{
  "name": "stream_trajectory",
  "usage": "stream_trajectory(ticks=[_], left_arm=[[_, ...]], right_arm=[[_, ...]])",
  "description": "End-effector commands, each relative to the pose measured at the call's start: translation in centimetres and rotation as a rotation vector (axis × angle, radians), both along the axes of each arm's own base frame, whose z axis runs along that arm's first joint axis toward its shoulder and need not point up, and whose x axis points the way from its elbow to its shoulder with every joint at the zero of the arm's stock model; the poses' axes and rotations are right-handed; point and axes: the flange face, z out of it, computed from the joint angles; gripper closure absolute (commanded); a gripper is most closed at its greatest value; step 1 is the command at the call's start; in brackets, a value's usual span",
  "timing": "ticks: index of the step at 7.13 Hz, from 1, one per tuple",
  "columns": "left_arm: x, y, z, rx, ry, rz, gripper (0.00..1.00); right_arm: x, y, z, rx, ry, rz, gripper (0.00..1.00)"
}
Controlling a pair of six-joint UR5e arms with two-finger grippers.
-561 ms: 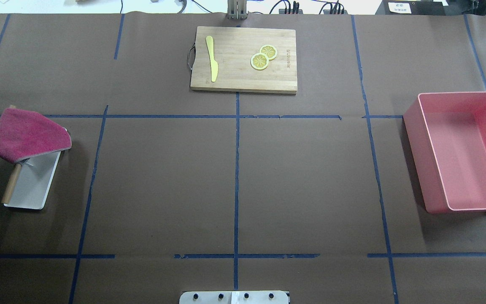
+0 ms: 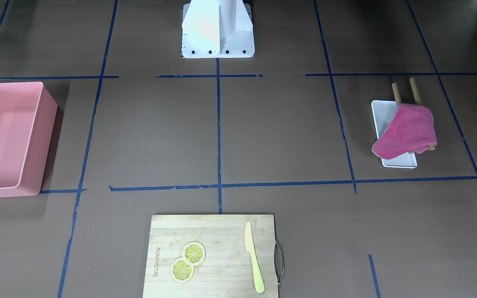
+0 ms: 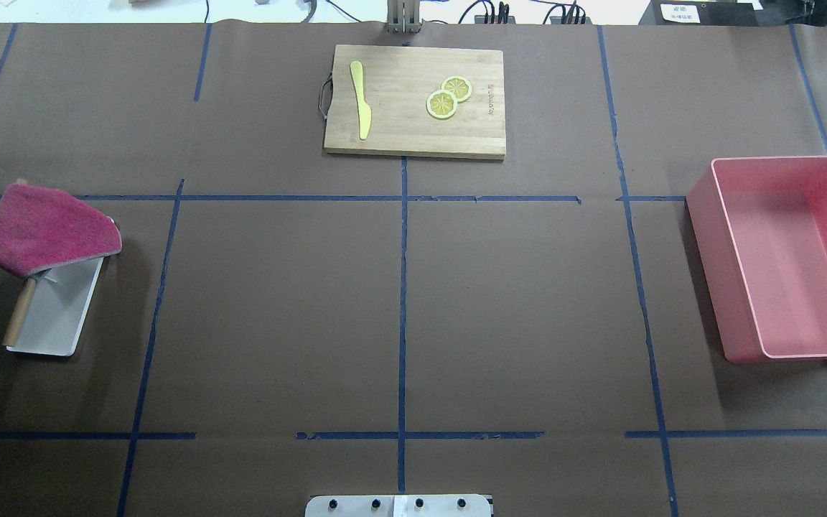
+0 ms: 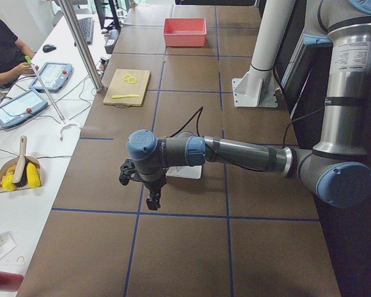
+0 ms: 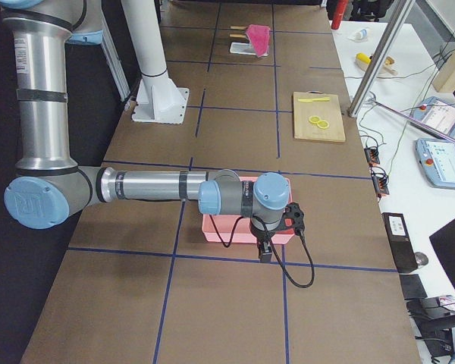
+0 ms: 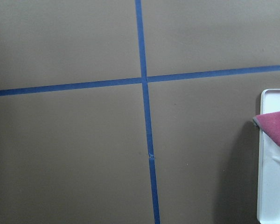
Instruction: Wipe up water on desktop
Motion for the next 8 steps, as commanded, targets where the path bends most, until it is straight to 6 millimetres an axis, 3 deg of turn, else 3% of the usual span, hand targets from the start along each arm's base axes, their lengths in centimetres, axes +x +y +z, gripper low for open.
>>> stream_trajectory(ticks=[1,3,6,8], left_arm=[[0.0,0.0,-0.1,0.013,0.006,0.001,0.00],[0.1,0.0,0.6,0.023,0.008,0.005,0.00],[0.9,0.6,-1.8,0.071,0.109,-0.006,0.00],[8.4,-0.2,-6.2,0.005,0.102,-0.008,0.00]], right_arm=[[0.0,0.0,0.1,-0.001,0.000,0.000,0.00],[0.0,0.0,0.1,-0.001,0.000,0.000,0.00],[0.0,0.1,0.2,-0.003,0.000,0.000,0.00],[0.0,0.4,0.3,-0.003,0.000,0.000,0.00]])
